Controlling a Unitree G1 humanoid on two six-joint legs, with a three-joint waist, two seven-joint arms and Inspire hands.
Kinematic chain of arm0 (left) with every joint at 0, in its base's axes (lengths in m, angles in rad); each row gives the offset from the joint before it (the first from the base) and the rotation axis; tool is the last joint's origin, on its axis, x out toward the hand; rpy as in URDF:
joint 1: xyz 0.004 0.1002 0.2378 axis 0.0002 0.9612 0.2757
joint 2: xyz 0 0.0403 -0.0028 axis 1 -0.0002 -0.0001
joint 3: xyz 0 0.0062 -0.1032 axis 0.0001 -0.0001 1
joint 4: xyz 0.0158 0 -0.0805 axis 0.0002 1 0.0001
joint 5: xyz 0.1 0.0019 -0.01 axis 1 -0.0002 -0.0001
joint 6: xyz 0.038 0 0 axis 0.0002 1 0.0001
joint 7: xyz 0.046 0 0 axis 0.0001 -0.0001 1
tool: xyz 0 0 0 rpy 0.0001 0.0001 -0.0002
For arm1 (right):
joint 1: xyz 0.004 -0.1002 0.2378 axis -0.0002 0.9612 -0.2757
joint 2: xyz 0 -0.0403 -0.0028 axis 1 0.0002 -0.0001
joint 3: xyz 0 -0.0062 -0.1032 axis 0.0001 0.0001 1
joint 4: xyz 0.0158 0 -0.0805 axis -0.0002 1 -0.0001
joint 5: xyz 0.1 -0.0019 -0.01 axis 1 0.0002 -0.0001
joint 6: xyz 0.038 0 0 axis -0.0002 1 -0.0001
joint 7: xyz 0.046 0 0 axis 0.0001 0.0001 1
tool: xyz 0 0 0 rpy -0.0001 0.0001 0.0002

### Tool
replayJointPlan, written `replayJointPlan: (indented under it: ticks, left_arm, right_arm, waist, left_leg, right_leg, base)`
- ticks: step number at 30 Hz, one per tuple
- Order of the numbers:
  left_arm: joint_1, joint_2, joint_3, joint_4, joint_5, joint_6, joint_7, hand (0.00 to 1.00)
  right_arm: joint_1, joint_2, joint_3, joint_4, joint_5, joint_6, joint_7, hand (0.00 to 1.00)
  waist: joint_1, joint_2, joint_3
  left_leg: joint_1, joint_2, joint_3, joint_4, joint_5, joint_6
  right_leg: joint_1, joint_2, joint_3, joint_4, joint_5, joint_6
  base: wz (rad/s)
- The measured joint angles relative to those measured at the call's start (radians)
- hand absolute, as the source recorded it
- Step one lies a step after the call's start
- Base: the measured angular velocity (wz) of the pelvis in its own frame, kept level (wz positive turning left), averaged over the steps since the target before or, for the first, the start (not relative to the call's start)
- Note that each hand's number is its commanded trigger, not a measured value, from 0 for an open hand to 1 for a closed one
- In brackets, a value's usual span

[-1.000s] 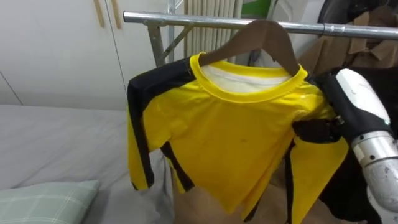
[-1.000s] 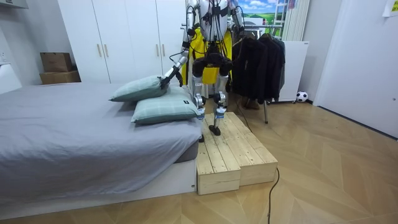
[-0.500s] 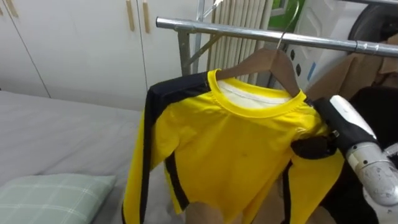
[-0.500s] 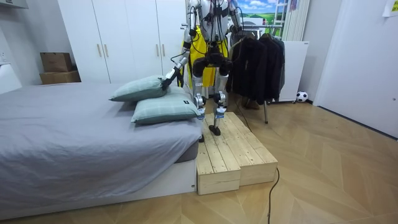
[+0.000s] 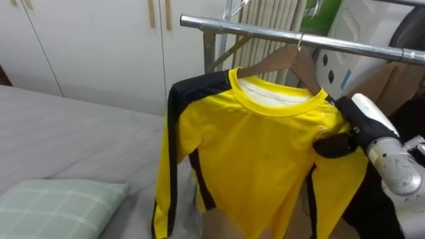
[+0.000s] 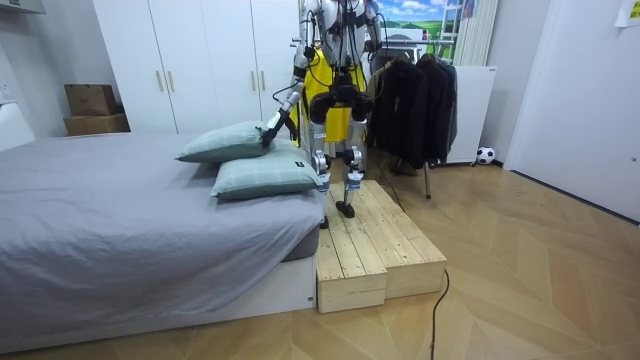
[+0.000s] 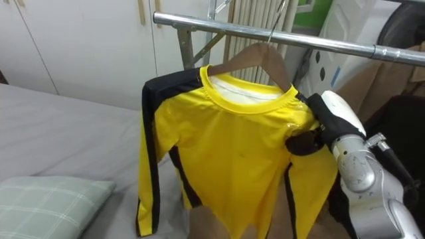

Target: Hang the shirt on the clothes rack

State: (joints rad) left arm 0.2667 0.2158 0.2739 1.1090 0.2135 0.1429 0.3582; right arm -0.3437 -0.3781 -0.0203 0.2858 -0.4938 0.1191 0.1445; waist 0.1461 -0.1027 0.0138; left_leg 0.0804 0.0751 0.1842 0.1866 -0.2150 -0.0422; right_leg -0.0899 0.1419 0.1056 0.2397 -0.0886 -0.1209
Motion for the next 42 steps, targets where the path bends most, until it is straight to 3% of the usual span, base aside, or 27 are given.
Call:
replayJointPlan:
  ticks: [15, 21, 24, 28, 33, 36, 42]
  left_arm:
    - [0.030, 0.001, 0.000, -0.039, 0.000, 0.000, -0.019, 0.00]
    - [0.030, 0.001, 0.002, -0.046, 0.001, 0.000, -0.024, 0.00]
    - [0.029, 0.001, 0.002, -0.048, 0.036, 0.000, -0.024, 0.00]
    - [0.030, 0.000, 0.004, -0.048, 0.052, 0.000, -0.025, 0.00]
    - [0.031, 0.000, 0.012, -0.050, 0.064, 0.000, -0.044, 0.00]
    - [0.032, 0.000, 0.029, -0.050, 0.064, -0.002, -0.047, 0.00]
    - [0.039, 0.009, 0.038, -0.050, 0.064, -0.003, -0.065, 0.00]
  right_arm:
    - [-0.014, -0.078, 0.000, 0.063, 0.140, -0.003, 0.000, 1.00]
    - [-0.080, -0.099, 0.000, 0.220, 0.153, -0.022, 0.003, 1.00]
    - [-0.114, -0.105, 0.002, 0.289, 0.180, -0.047, 0.006, 1.00]
    - [-0.136, -0.110, 0.002, 0.334, 0.190, -0.055, 0.011, 1.00]
    - [-0.143, -0.127, 0.011, 0.367, 0.260, -0.057, 0.038, 1.00]
    - [-0.154, -0.159, 0.040, 0.409, 0.394, -0.056, 0.085, 1.00]
    - [-0.201, -0.196, 0.039, 0.474, 0.546, -0.055, 0.090, 1.00]
  waist:
    - [0.003, 0.002, -0.0005]
    - [0.009, 0.018, -0.0011]
    - [0.008, 0.020, -0.0012]
    - [0.015, 0.019, -0.0014]
    - [0.022, 0.014, -0.0033]
    - [0.024, 0.002, -0.0072]
    - [0.020, -0.013, -0.0060]
  left_leg:
    - [0.003, -0.002, 0.002, 0.002, 0.000, -0.001]
    - [0.006, 0.000, 0.004, 0.001, 0.000, -0.002]
    - [-0.001, 0.000, -0.002, 0.002, 0.001, -0.003]
    - [-0.004, 0.000, -0.007, 0.002, 0.003, -0.005]
    - [-0.002, -0.001, -0.006, 0.004, 0.004, -0.005]
    - [0.002, -0.002, -0.009, 0.005, 0.004, -0.006]
    - [0.023, -0.002, -0.025, 0.010, 0.004, -0.006]
  right_leg:
    - [0.000, 0.002, 0.013, -0.001, -0.005, 0.001]
    - [0.003, 0.002, 0.006, 0.004, -0.004, -0.001]
    - [0.002, 0.001, 0.002, 0.003, -0.003, -0.003]
    - [0.002, 0.001, 0.003, 0.003, -0.004, -0.004]
    - [0.002, 0.001, 0.003, 0.004, -0.004, -0.003]
    - [0.003, 0.000, 0.005, 0.003, -0.009, -0.002]
    - [0.034, 0.000, 0.002, -0.004, -0.012, -0.003]
  base:
    - [0.00]
    - [0.00]
    - [0.06]
    - [0.01]
    - [0.00]
    - [0.00]
    - [0.05]
